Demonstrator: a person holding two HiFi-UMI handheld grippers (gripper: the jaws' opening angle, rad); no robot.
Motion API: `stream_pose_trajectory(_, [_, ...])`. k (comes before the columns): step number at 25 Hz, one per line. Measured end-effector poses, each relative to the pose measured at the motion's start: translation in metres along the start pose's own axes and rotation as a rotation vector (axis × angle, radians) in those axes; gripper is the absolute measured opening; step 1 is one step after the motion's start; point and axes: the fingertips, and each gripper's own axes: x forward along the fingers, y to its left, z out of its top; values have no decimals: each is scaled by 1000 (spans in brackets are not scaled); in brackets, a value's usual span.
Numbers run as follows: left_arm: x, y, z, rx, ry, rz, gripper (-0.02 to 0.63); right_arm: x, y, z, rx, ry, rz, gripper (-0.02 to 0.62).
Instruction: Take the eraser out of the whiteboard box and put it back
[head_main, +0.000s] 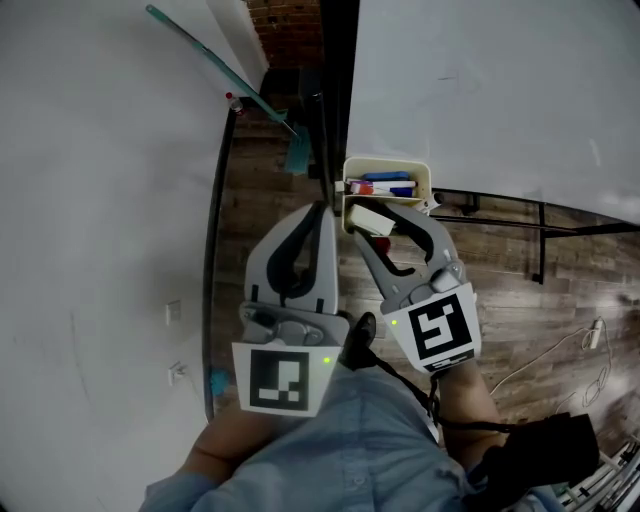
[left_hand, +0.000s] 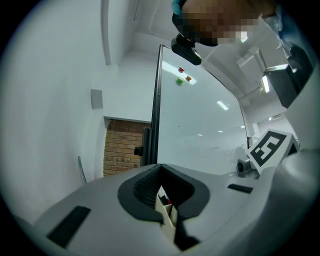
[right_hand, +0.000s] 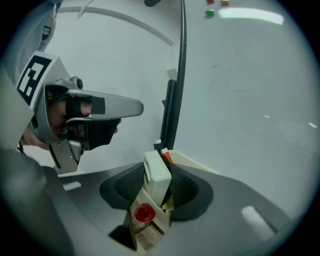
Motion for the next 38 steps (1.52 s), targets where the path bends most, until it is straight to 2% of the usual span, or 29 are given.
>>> stream_pose_trajectory(7, [-25, -17, 21, 44, -40, 23, 5, -37, 0, 35, -10, -140, -14, 143])
stream_pose_trajectory(22, [-83, -61, 71, 114, -170, 56, 5, -155, 6, 104, 13, -432, -91, 140])
stream_pose_trajectory(30, [-101, -77, 84, 139, -209, 58, 5, -189, 9, 111, -24, -490, -115, 140])
stream_pose_trajectory(38, [-113, -88, 90, 181, -220, 42, 5, -201, 15, 112, -17, -506, -113, 140])
